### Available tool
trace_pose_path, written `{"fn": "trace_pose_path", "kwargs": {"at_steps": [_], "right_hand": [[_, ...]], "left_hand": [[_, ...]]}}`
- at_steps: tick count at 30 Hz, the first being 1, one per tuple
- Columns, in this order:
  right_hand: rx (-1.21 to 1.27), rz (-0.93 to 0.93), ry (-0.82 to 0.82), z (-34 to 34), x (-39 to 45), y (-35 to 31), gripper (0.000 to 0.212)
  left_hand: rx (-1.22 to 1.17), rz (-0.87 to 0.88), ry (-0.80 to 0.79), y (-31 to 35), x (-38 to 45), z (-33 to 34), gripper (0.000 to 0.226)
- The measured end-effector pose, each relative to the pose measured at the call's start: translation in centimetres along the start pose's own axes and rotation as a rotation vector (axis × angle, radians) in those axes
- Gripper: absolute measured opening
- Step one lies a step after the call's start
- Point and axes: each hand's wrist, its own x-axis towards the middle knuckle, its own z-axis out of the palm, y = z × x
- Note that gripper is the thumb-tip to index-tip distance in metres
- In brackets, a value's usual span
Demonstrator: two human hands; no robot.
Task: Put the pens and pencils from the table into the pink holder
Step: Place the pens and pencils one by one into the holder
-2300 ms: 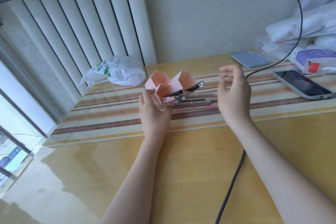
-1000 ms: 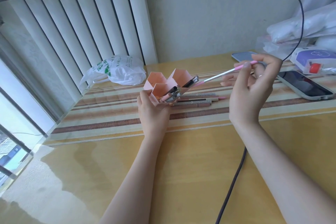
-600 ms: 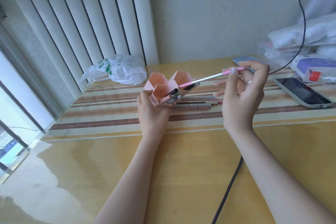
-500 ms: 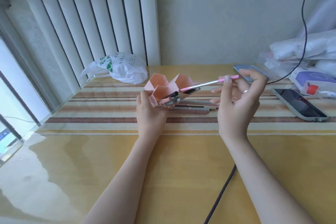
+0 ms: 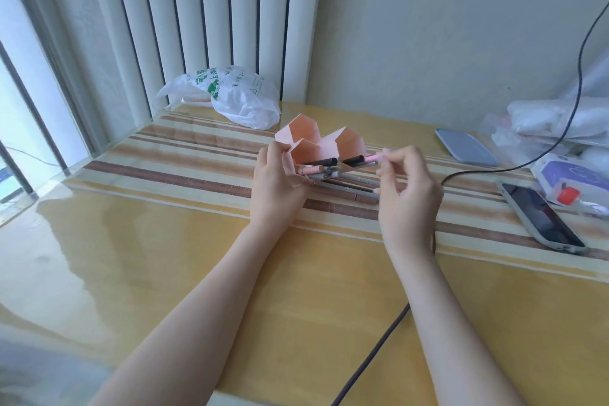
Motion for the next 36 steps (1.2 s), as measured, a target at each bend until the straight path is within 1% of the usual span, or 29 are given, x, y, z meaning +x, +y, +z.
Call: {"fn": "trace_pose_path", "kwargs": {"at_steps": [2, 4, 8, 11, 13, 15, 18, 20, 22, 28, 31, 34, 36], "right_hand": [[-0.082, 0.006, -0.089, 0.2, 0.1, 0.5, 0.012], [-0.111, 0.048, -0.107, 0.3, 0.2, 0.7, 0.015], [-0.095, 0.056, -0.080, 0.0, 0.3, 0.6, 0.020], [-0.116, 0.133, -0.010, -0.2, 0.4, 0.7, 0.022], [-0.183, 0.177, 0.007, -0.5, 0.6, 1.3, 0.020], [-0.306, 0.228, -0.079, -0.7, 0.5, 2.2, 0.017], [-0.530, 0.312, -0.354, -0.5, -0.3, 3.3, 0.017], [-0.601, 0.345, -0.539, -0.1, -1.1, 3.6, 0.019], [-0.631, 0.357, -0.638, 0.1, -1.5, 3.7, 0.020], [-0.632, 0.373, -0.657, 0.3, -1.4, 3.6, 0.012], [-0.642, 0.387, -0.663, 0.3, -1.3, 3.5, 0.011], [-0.677, 0.356, -0.682, 0.2, -1.3, 3.7, 0.012], [-0.649, 0.339, -0.668, 0.1, -1.2, 3.9, 0.012]], "left_hand": [[0.000, 0.002, -0.003, 0.1, -0.1, -0.1, 0.049], [0.001, -0.003, -0.007, 0.3, -0.2, -0.2, 0.050], [0.000, -0.001, -0.009, 0.5, -0.2, -0.2, 0.050], [-0.013, -0.015, -0.003, 0.5, -0.2, -0.2, 0.048], [-0.039, -0.044, 0.002, 0.7, -0.2, -0.2, 0.045], [-0.054, -0.084, 0.006, 0.9, -0.2, -0.3, 0.044], [-0.066, -0.087, 0.003, 1.0, -0.2, -0.4, 0.044], [-0.066, -0.083, 0.002, 1.1, -0.3, -0.5, 0.044], [-0.071, -0.096, 0.003, 1.2, -0.3, -0.5, 0.043], [-0.068, -0.107, -0.006, 1.4, -0.3, -0.5, 0.041], [-0.067, -0.119, -0.007, 1.5, -0.3, -0.6, 0.042], [-0.068, -0.128, -0.010, 1.5, -0.4, -0.6, 0.043], [-0.074, -0.129, -0.009, 1.5, -0.4, -0.6, 0.042]]}}
